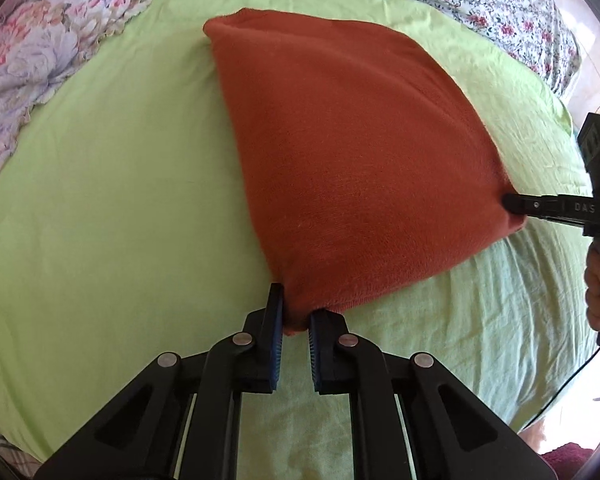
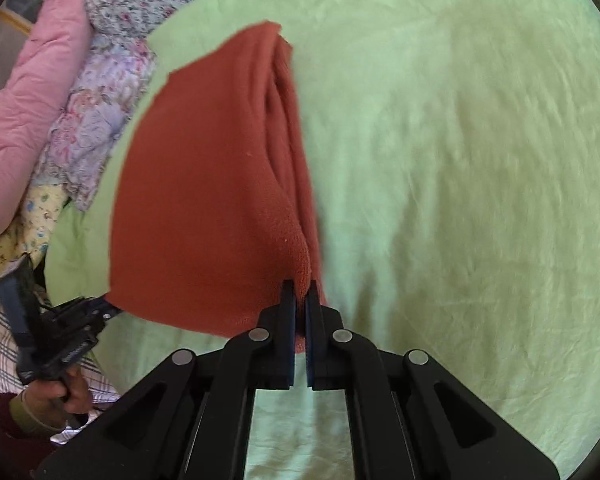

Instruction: Fold small clothes

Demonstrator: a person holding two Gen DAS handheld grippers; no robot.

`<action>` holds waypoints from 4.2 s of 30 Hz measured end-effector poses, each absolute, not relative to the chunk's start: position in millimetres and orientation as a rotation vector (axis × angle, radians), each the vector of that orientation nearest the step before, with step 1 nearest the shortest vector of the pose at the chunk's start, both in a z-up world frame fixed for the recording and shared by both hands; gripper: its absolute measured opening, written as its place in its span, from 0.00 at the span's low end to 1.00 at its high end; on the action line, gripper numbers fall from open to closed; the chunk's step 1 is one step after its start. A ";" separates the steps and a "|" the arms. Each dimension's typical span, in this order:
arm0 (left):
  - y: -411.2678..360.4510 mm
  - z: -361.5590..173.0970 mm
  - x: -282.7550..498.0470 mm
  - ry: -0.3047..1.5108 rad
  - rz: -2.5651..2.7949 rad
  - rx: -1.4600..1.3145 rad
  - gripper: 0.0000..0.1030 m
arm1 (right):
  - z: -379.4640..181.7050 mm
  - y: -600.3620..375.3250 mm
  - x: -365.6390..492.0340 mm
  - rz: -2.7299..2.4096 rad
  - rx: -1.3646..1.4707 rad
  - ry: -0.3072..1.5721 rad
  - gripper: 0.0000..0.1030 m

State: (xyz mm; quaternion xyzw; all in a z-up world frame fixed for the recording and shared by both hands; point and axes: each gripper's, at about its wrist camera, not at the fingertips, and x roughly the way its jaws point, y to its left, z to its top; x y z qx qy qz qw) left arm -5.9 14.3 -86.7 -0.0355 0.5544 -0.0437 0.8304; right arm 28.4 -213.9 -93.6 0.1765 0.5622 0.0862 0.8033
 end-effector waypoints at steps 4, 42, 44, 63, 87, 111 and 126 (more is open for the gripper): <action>9.2 -89.8 -9.1 1.189 -0.103 -0.078 0.09 | -94.7 -220.9 25.7 0.146 0.404 1.195 0.04; 24.8 -96.0 52.9 1.205 -0.293 -0.377 0.23 | -82.4 -201.7 142.5 0.226 0.397 1.128 0.07; 25.6 -95.0 47.4 1.206 -0.289 -0.388 0.24 | -66.2 -195.3 129.6 0.210 0.381 1.091 0.10; 60.5 -58.5 -13.1 1.166 -0.233 -0.314 0.56 | -41.7 -184.7 24.1 0.119 0.384 1.009 0.39; 82.3 -32.4 -95.1 1.059 -0.164 -0.105 0.75 | -35.9 -110.4 -92.4 0.051 0.254 0.922 0.80; 65.6 -18.7 -51.1 1.030 -0.019 -0.018 0.82 | -36.3 -90.9 -58.2 0.120 0.133 0.915 0.87; 57.3 -18.2 -22.9 1.030 -0.013 -0.035 0.82 | -31.3 -101.0 -36.0 0.132 0.127 0.908 0.89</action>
